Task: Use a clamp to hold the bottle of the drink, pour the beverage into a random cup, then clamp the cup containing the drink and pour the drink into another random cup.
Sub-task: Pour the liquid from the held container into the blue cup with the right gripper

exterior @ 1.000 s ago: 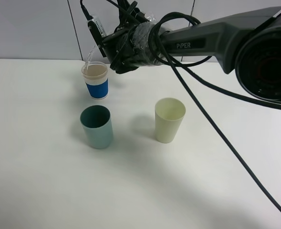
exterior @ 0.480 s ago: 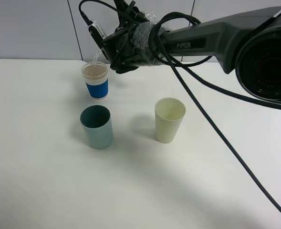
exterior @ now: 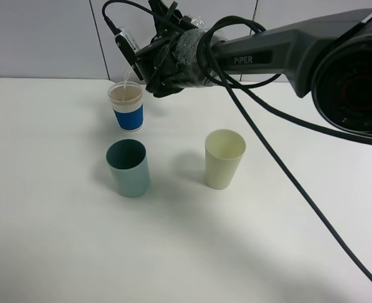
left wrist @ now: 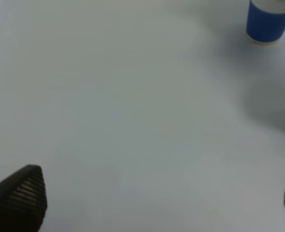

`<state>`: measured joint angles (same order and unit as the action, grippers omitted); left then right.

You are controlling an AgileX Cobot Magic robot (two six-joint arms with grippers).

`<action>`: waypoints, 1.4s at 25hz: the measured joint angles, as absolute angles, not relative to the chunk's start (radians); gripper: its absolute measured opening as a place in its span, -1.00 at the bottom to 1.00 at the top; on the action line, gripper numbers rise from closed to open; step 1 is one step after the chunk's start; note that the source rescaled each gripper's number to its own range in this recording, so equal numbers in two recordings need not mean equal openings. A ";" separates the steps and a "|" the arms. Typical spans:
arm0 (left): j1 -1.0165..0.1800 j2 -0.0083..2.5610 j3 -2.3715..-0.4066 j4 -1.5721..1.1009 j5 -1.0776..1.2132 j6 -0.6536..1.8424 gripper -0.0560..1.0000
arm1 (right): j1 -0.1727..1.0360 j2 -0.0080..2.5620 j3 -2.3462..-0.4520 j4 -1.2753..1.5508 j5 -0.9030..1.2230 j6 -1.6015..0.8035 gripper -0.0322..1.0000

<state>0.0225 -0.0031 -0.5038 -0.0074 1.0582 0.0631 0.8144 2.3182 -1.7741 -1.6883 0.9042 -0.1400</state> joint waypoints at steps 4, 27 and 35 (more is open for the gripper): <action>0.023 -0.003 -0.504 -0.007 1.058 0.063 1.00 | 0.814 2.318 -1.774 -1.723 0.904 -0.141 -0.92; 0.023 -0.003 -0.504 -0.007 1.058 0.063 1.00 | 0.814 2.318 -1.774 -1.727 0.854 -0.320 -0.92; 0.023 -0.003 -0.504 -0.007 1.058 0.063 1.00 | 0.814 2.318 -1.774 -1.727 0.853 -0.322 -0.92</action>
